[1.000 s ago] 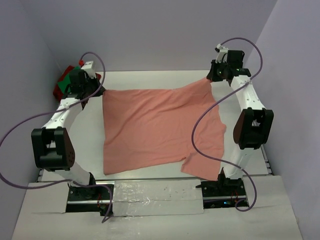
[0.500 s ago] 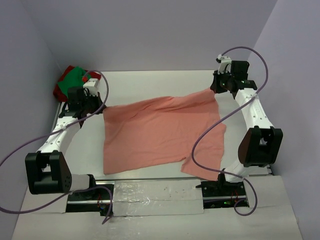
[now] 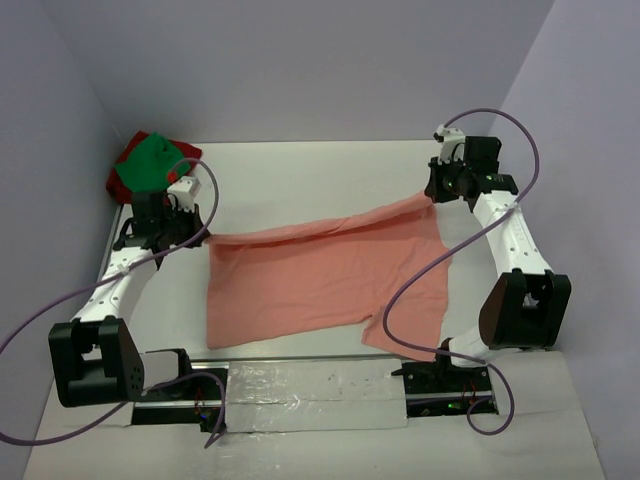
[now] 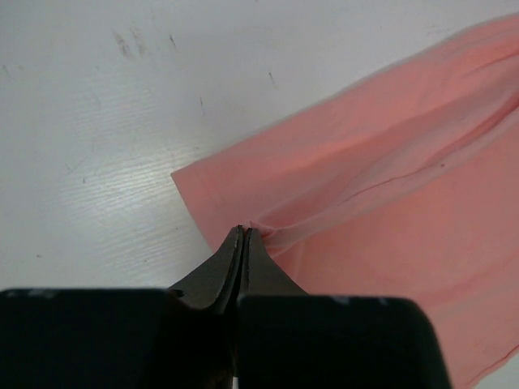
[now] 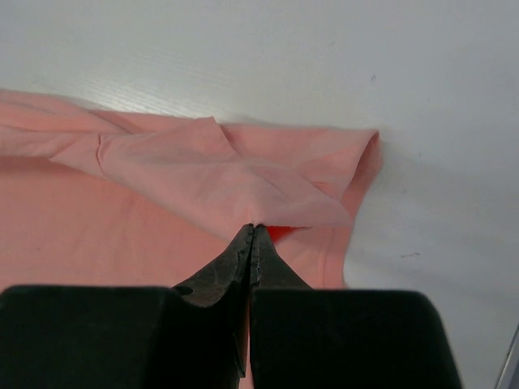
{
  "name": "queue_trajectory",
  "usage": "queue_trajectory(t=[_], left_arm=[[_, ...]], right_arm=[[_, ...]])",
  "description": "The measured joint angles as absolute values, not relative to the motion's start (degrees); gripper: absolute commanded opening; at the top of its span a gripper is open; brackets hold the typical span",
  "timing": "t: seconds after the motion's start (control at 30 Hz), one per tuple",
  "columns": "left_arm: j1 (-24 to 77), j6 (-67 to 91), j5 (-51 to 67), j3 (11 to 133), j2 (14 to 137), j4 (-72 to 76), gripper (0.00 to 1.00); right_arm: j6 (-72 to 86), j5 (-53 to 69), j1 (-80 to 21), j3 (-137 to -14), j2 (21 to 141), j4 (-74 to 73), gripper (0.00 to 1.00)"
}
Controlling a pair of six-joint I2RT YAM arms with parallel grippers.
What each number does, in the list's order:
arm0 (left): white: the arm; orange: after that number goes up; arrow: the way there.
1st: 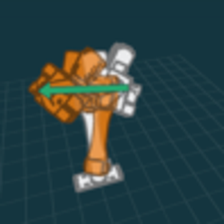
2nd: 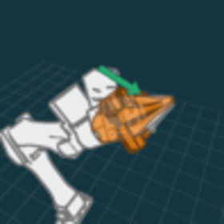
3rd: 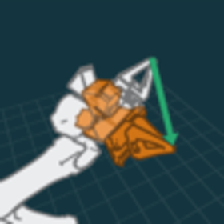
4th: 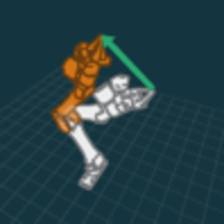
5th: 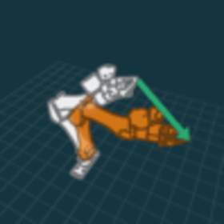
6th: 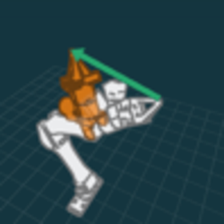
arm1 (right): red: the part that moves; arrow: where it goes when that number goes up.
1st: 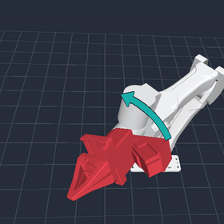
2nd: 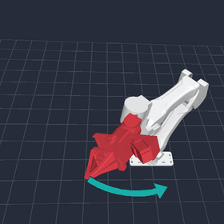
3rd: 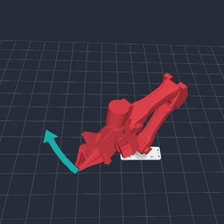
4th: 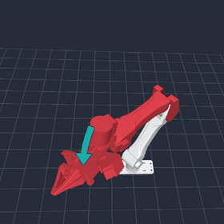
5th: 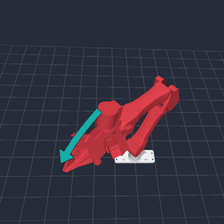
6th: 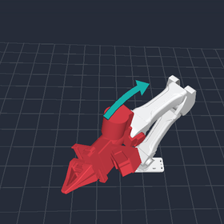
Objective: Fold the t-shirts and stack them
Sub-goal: Fold the tshirt
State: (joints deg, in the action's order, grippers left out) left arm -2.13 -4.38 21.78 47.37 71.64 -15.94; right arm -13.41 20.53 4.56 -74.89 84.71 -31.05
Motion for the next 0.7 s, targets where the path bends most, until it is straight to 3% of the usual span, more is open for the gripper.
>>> queue_trajectory(t=[0.7], left_arm=[[-2.2,-8.7,25.5,44.1,69.4,-21.5,0.0]], right_arm=[[-12.7,19.9,4.7,-72.9,77.9,-38.2,0.0]])
